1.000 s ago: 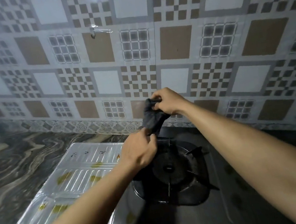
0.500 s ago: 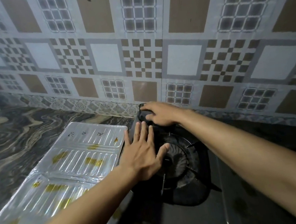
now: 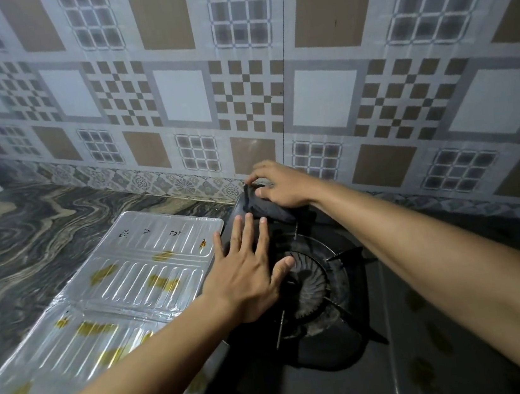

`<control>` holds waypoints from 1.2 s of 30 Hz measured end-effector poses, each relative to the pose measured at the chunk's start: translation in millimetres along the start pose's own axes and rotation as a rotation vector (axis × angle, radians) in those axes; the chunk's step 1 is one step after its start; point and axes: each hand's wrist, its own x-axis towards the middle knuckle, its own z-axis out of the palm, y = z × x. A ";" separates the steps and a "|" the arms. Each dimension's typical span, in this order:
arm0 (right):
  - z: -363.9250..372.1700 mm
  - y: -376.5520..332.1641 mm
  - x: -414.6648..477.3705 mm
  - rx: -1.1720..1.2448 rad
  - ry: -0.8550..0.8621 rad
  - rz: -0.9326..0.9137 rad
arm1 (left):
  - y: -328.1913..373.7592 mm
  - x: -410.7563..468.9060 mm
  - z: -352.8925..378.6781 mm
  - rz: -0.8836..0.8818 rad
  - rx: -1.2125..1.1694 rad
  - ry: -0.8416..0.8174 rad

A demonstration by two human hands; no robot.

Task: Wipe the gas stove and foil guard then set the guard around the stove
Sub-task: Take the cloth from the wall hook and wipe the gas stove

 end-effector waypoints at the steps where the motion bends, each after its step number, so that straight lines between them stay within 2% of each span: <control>1: 3.7 -0.3 2.3 -0.022 -0.057 -0.005 | 0.5 -0.5 -0.4 -0.001 0.007 -0.003; 3: 12.9 2.6 4.9 -0.039 -0.156 -0.010 | 0.3 -0.5 -0.5 -0.008 0.022 -0.013; 6: 14.5 12.1 0.5 0.011 -0.186 -0.002 | 1.8 0.7 -0.9 -0.039 0.043 -0.019; 9: 4.7 25.6 -11.5 0.065 -0.147 0.038 | 12.0 1.9 -3.8 -0.056 0.041 -0.017; 17: -18.9 65.8 -72.0 0.006 -0.024 0.089 | 53.6 13.4 -9.6 0.065 -0.076 0.079; 26: -13.3 91.3 -130.1 -0.258 0.067 0.246 | 83.0 13.3 1.9 0.163 -0.154 -0.038; 29: -10.9 83.9 -133.6 -0.182 0.109 0.257 | 80.9 13.9 2.9 0.178 -0.137 -0.015; 32: -9.2 84.9 -141.8 -0.128 0.127 0.282 | 83.2 12.3 1.9 0.274 -0.128 0.033; 36: -3.8 94.4 -157.7 -0.135 0.106 0.300 | 89.6 8.5 6.5 0.306 -0.179 -0.021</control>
